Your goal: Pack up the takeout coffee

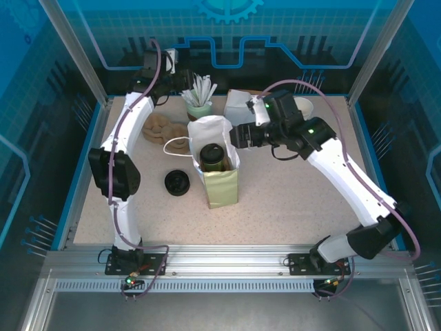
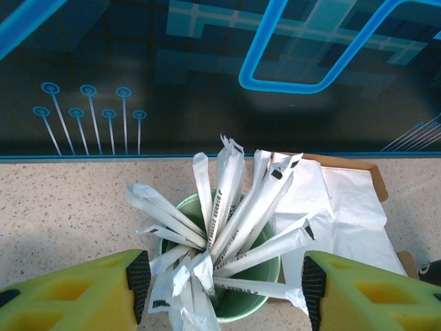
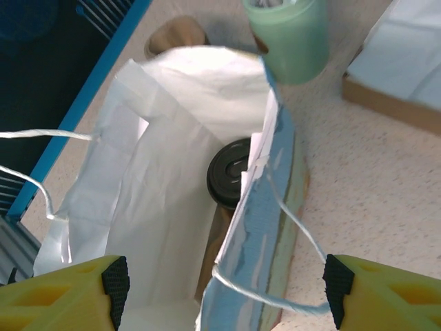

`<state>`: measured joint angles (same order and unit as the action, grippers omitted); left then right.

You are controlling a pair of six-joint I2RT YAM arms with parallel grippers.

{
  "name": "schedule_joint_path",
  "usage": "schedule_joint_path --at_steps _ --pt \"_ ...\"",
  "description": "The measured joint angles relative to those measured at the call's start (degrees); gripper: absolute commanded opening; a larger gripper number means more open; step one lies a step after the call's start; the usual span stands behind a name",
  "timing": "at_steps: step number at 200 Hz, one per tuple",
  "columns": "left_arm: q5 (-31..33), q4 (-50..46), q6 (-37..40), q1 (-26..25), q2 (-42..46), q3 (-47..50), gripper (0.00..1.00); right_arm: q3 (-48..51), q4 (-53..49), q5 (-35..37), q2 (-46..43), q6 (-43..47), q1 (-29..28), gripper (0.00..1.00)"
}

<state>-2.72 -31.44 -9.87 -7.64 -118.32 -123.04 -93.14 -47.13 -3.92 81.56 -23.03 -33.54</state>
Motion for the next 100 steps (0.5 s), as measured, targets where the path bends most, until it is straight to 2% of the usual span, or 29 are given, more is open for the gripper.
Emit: schedule_joint_path --at_steps 42,100 --pt "-0.2 -2.4 1.0 0.0 -4.7 -6.7 0.54 4.7 0.0 2.4 -7.0 1.2 3.7 0.76" --pt "-1.1 -4.7 1.0 0.0 -8.6 -10.3 0.52 9.4 0.0 2.9 -9.9 1.5 8.3 0.76"
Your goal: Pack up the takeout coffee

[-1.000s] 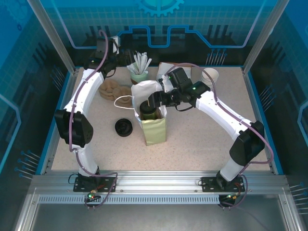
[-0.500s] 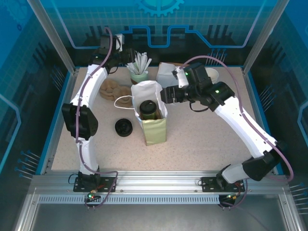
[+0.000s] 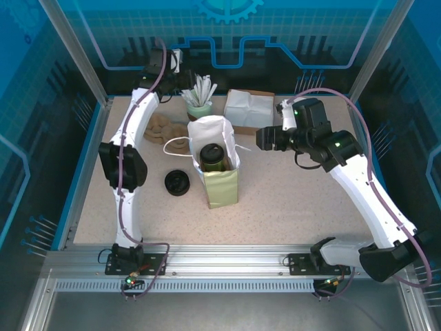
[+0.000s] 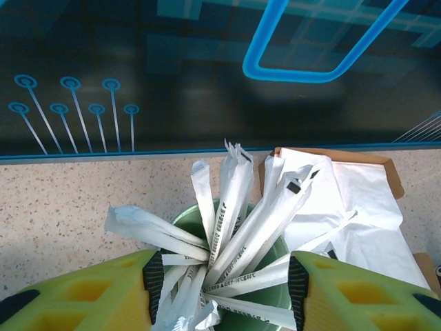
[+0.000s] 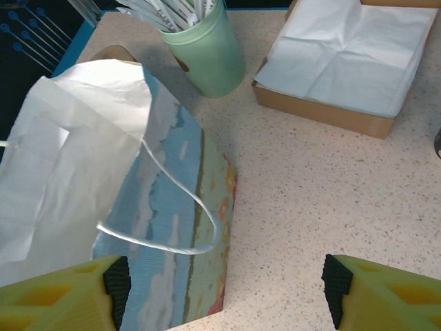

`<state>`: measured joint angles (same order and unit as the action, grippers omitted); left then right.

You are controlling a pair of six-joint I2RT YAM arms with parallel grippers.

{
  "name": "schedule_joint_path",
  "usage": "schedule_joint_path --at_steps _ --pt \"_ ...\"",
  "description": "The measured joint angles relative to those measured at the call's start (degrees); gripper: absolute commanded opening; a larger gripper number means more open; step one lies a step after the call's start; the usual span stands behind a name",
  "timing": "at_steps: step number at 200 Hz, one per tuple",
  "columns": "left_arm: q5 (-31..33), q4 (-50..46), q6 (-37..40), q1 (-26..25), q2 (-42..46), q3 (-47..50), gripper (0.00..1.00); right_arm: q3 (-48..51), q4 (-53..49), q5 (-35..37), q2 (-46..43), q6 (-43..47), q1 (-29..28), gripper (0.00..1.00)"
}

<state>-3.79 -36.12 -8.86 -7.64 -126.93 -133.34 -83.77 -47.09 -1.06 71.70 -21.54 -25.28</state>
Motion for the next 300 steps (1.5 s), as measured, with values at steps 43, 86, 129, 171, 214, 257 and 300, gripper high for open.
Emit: schedule_joint_path --at_steps 43,86,129,171,214,257,300 --pt "-0.2 -0.9 0.0 0.0 -0.7 -0.4 0.51 1.3 0.2 -0.9 -0.2 0.0 1.3 0.75" --pt "-0.2 -1.1 0.0 -0.2 -0.9 -0.5 0.45 2.1 0.7 -1.9 -0.2 0.0 1.9 0.75" --pt "-0.2 -1.3 0.0 -0.9 -2.0 -0.5 0.44 2.8 1.5 -2.6 -0.2 0.0 2.4 0.75" --pt "-0.2 -1.4 0.3 -1.9 -2.9 -0.5 0.39 3.4 1.7 -3.3 -0.2 0.0 2.9 0.75" --pt "-0.2 -1.6 0.3 -2.2 -3.0 -0.5 0.39 4.1 1.7 -3.9 -0.2 0.0 3.5 0.75" --pt "0.1 -1.8 0.4 -2.2 -3.8 -1.4 0.35 4.2 1.7 -4.0 -0.2 0.0 3.8 0.75" --pt "0.6 -1.7 0.5 -2.2 -4.4 -2.7 0.3 4.2 1.7 -4.1 -0.2 0.0 4.1 0.75"
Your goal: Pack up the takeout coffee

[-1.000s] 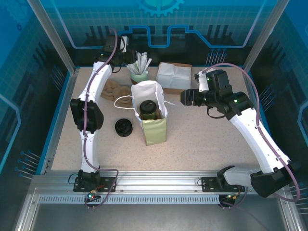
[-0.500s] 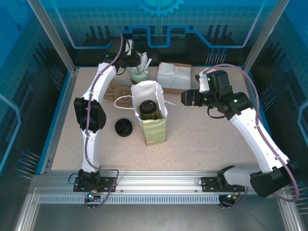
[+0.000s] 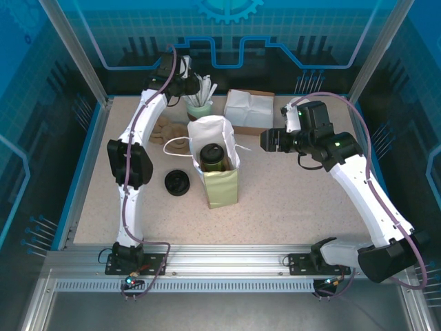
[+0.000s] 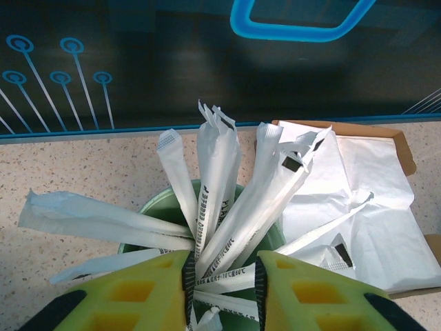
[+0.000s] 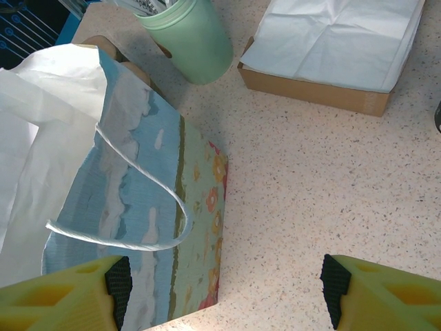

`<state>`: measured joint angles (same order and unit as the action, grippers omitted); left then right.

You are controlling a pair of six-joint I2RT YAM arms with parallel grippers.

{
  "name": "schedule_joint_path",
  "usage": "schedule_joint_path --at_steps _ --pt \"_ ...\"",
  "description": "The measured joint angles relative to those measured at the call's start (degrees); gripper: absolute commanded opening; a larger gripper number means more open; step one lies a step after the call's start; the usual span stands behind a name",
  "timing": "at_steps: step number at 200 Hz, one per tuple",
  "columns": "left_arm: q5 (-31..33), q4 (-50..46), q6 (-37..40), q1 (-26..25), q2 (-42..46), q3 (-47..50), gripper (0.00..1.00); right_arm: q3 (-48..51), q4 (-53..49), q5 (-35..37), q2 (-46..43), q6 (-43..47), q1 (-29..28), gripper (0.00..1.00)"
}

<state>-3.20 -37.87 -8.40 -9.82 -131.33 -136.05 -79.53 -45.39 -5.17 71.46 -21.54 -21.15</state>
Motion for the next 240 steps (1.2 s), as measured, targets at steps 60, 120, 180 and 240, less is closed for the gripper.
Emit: schedule_joint_path --at_steps 60,120,180,240 --pt "0.4 0.0 0.0 0.0 -0.8 -0.9 0.23 0.1 0.0 0.0 0.0 0.0 0.3 0.75" --pt "0.6 0.0 0.0 0.0 -1.3 -1.0 0.11 1.1 0.0 0.0 0.0 0.2 0.7 0.75" --pt "0.5 0.0 -0.3 0.0 -1.0 -1.0 0.11 1.8 0.0 0.0 -2.0 0.2 1.6 0.75" --pt "0.5 -0.1 -0.7 -0.3 6.2 -1.1 0.18 2.3 0.1 0.0 -3.8 0.6 2.1 0.75"
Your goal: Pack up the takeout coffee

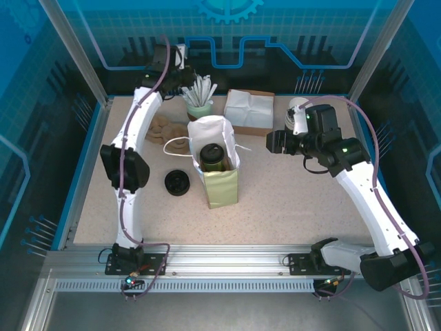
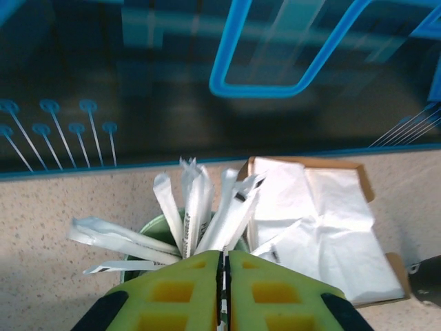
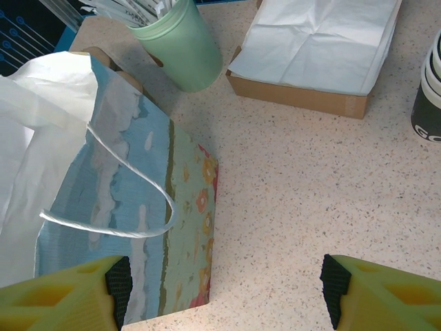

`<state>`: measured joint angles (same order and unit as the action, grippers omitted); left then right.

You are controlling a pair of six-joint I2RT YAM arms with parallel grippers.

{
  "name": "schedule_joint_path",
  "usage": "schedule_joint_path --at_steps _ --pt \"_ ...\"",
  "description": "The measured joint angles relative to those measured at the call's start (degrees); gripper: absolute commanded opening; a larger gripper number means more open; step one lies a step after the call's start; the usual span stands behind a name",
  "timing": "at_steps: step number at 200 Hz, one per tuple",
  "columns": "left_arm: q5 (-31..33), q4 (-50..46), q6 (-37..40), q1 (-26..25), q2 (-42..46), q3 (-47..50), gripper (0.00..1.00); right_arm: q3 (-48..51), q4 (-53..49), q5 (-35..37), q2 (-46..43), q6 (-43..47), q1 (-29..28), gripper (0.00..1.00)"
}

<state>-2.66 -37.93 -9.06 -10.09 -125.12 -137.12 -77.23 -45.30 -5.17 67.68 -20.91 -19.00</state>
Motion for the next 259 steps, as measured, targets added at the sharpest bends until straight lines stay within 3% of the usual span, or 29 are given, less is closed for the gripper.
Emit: schedule_joint_path --at_steps 67,124,155,259 --pt "-0.2 -2.3 0.4 -0.2 12.7 -0.2 0.13 1.5 0.3 -0.3 -3.0 0.0 0.3 0.75" --pt "-0.2 -2.0 1.8 -0.2 19.6 4.4 0.25 4.3 1.2 -1.3 -5.4 -0.2 0.3 0.75" --pt "-0.2 -2.0 1.8 -0.2 16.3 5.7 0.33 4.3 1.2 -1.3 -5.4 -0.3 0.3 0.75" --pt "0.5 -1.4 1.3 -0.2 -4.5 0.3 0.37 4.3 1.2 -1.3 -5.4 -0.7 0.3 0.75"
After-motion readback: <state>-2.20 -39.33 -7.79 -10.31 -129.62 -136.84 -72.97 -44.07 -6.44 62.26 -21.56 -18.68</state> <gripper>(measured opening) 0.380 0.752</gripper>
